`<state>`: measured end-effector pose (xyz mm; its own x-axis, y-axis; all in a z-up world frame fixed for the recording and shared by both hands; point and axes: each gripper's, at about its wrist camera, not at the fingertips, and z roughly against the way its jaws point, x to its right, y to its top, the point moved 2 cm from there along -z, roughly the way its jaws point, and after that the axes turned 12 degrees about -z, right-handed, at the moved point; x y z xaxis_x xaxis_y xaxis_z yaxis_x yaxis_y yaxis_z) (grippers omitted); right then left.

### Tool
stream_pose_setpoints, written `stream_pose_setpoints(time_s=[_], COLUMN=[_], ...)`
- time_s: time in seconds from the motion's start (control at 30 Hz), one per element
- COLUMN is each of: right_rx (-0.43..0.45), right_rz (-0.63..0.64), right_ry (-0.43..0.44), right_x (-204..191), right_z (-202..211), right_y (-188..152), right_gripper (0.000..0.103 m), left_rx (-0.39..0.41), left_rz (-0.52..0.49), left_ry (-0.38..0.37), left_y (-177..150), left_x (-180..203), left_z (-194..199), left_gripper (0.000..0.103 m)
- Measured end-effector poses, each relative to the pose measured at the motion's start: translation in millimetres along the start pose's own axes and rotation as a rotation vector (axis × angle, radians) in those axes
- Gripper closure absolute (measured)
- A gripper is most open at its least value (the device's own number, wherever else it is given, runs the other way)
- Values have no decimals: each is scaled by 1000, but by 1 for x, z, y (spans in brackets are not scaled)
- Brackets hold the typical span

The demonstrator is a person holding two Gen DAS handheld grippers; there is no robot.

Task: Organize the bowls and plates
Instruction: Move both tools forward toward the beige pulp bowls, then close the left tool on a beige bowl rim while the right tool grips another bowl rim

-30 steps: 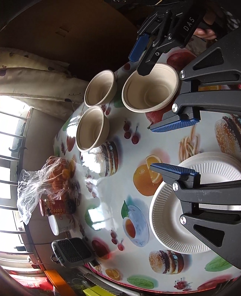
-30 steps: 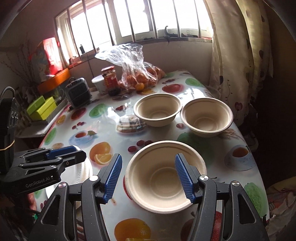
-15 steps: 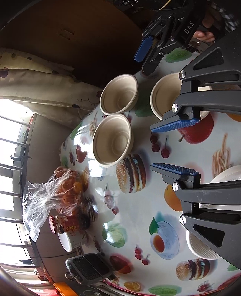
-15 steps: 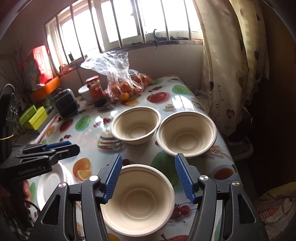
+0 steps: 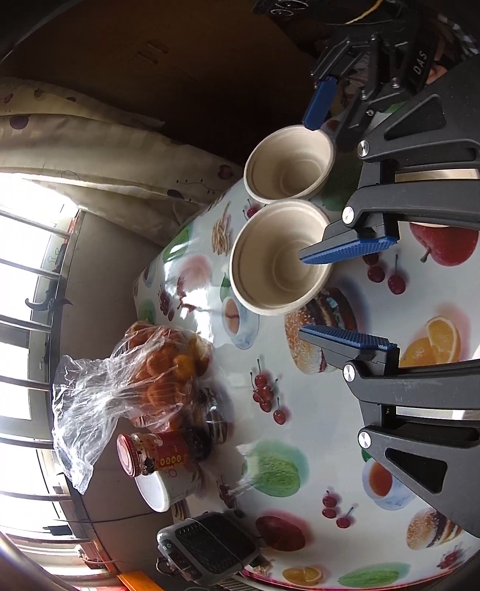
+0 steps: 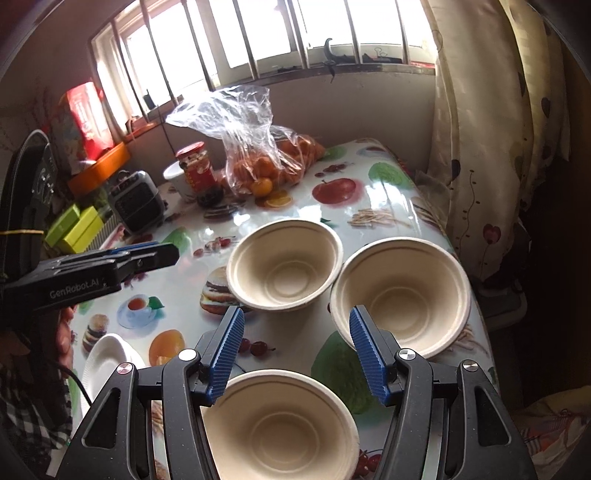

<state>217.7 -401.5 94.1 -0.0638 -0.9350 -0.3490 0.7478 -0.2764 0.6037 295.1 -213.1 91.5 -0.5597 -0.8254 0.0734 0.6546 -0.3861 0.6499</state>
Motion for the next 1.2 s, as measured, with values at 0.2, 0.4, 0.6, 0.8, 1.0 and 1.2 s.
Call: stream_pose_setpoints(time_s=[0.2, 0.4, 0.6, 0.8, 1.0, 1.2], right_rx=[-53, -114, -170, -183, -188, -212], right_rz=[-24, -59, -103, -140, -165, -204], right_ry=[21, 39, 52, 67, 76, 85], right_x=[-4, -3, 2, 6, 5, 9], right_z=[-22, -41, -60, -67, -74, -82], right_y=[2, 2, 1, 1, 4, 4], right_gripper=[55, 67, 73, 73, 73, 73], left_rx=[-19, -53, -91, -113, -128, -141], left_rz=[-14, -3, 13, 28, 30, 42], left_ry=[18, -14, -35, -50, -67, -74], left_y=[19, 32, 35, 35, 36, 34], left_x=[-9, -18, -22, -24, -24, -25], left_z=[-24, -54, -81, -96, -104, -112], left_gripper=[67, 67, 67, 67, 67, 71])
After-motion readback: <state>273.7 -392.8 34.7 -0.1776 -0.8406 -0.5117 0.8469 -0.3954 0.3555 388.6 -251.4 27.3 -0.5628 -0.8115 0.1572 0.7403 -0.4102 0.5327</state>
